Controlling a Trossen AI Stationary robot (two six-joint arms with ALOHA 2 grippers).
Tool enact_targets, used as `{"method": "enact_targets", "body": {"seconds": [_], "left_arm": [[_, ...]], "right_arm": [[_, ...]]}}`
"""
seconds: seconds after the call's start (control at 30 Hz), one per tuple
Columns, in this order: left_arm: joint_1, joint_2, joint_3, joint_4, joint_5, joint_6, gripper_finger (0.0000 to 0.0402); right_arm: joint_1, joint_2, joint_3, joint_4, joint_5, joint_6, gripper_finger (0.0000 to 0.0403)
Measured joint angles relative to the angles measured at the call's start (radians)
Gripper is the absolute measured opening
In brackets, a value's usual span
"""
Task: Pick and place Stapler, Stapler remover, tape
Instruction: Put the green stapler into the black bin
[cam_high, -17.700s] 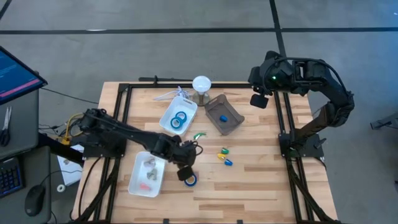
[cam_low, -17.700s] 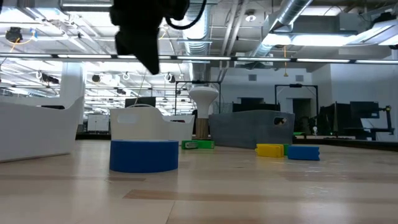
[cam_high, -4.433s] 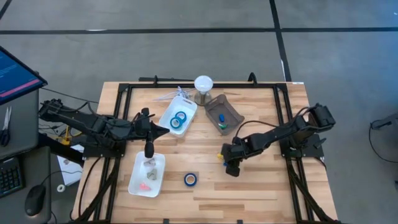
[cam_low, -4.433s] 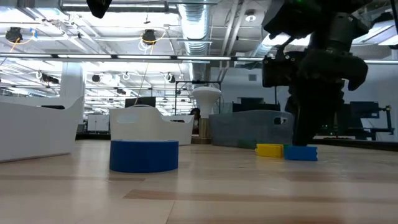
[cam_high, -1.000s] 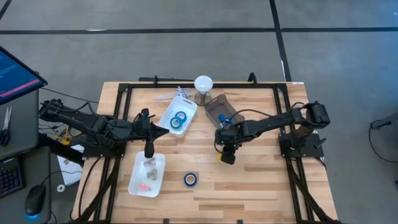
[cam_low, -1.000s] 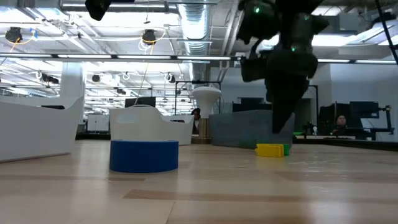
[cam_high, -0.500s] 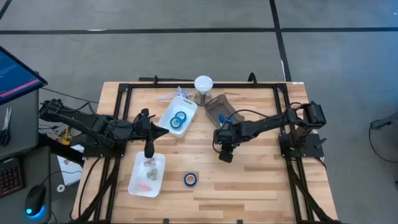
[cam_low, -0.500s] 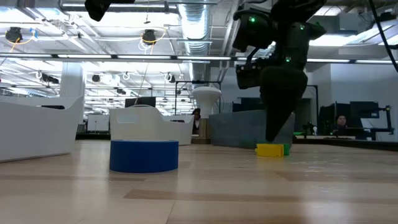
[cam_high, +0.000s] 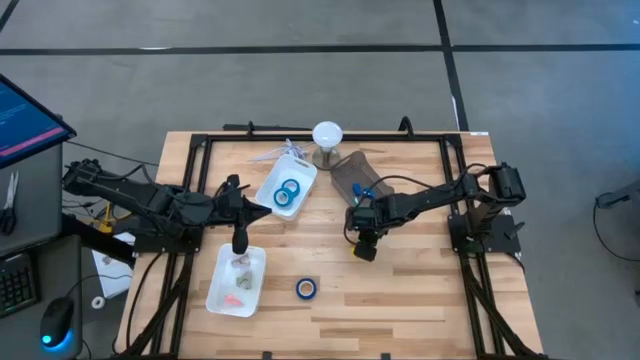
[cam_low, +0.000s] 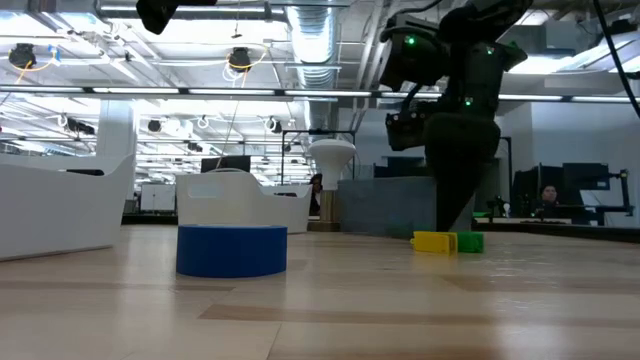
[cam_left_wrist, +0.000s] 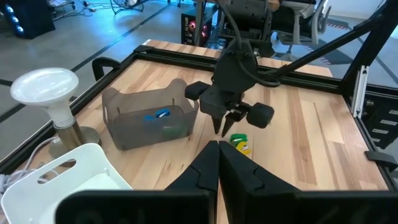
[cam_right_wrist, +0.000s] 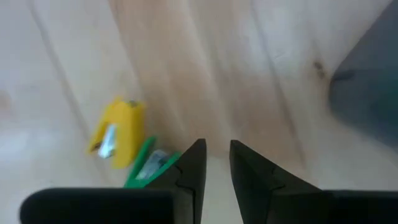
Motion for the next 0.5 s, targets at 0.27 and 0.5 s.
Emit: {"method": "enact_targets", "body": {"seconds": [0.27, 0.5], "left_arm": [[0.000, 0.000, 0.000, 0.000, 0.000, 0.000, 0.0002], [0.000, 0.000, 0.000, -0.002, 0.000, 0.000, 0.0002]], "right_arm": [[0.012, -0.048, 0.042, -0.064, -0.063, 0.097, 0.0065], [0.022, -0.049, 0.050, -0.187, -0.117, 0.235, 0.0065]]}}
